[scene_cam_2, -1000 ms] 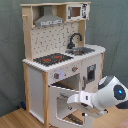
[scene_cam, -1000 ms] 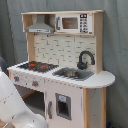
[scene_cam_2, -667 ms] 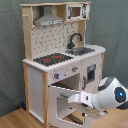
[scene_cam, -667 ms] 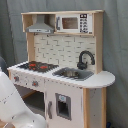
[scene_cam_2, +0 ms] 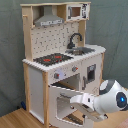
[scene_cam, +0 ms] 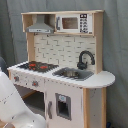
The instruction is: Play with the kitchen
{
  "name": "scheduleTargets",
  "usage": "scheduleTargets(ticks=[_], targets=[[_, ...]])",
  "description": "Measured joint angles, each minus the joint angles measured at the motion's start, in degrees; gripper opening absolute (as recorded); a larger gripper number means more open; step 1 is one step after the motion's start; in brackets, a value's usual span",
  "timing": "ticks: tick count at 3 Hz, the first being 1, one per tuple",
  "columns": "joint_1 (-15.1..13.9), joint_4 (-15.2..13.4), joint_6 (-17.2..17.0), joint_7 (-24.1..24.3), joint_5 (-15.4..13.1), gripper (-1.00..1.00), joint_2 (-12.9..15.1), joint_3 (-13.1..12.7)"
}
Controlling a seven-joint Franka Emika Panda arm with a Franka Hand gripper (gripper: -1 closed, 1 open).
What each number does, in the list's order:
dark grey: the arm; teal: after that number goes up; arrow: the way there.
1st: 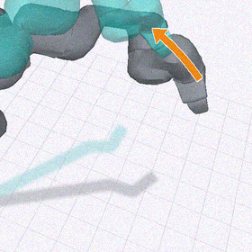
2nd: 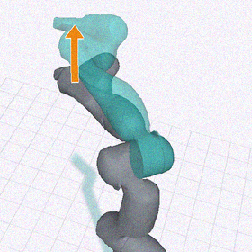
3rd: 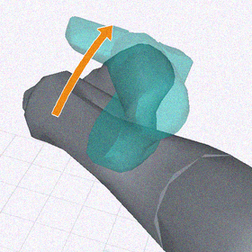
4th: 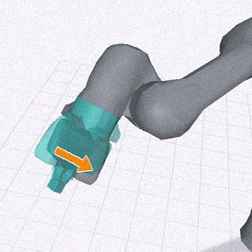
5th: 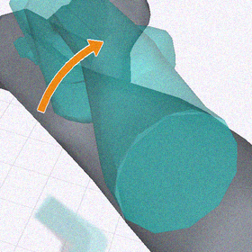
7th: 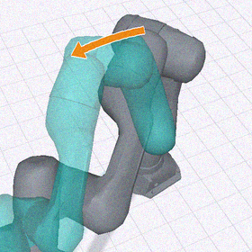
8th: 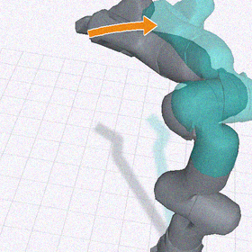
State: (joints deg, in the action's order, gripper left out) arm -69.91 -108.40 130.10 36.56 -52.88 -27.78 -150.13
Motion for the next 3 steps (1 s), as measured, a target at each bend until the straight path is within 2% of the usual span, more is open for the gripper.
scheduleTargets(ticks=[2, 3], targets=[[1.28, -4.15, -0.38, 11.09, -4.54, 1.00, -0.58, -0.02], [1.89, -4.47, -3.65, 15.22, -7.39, 1.00, -1.03, 0.23]])
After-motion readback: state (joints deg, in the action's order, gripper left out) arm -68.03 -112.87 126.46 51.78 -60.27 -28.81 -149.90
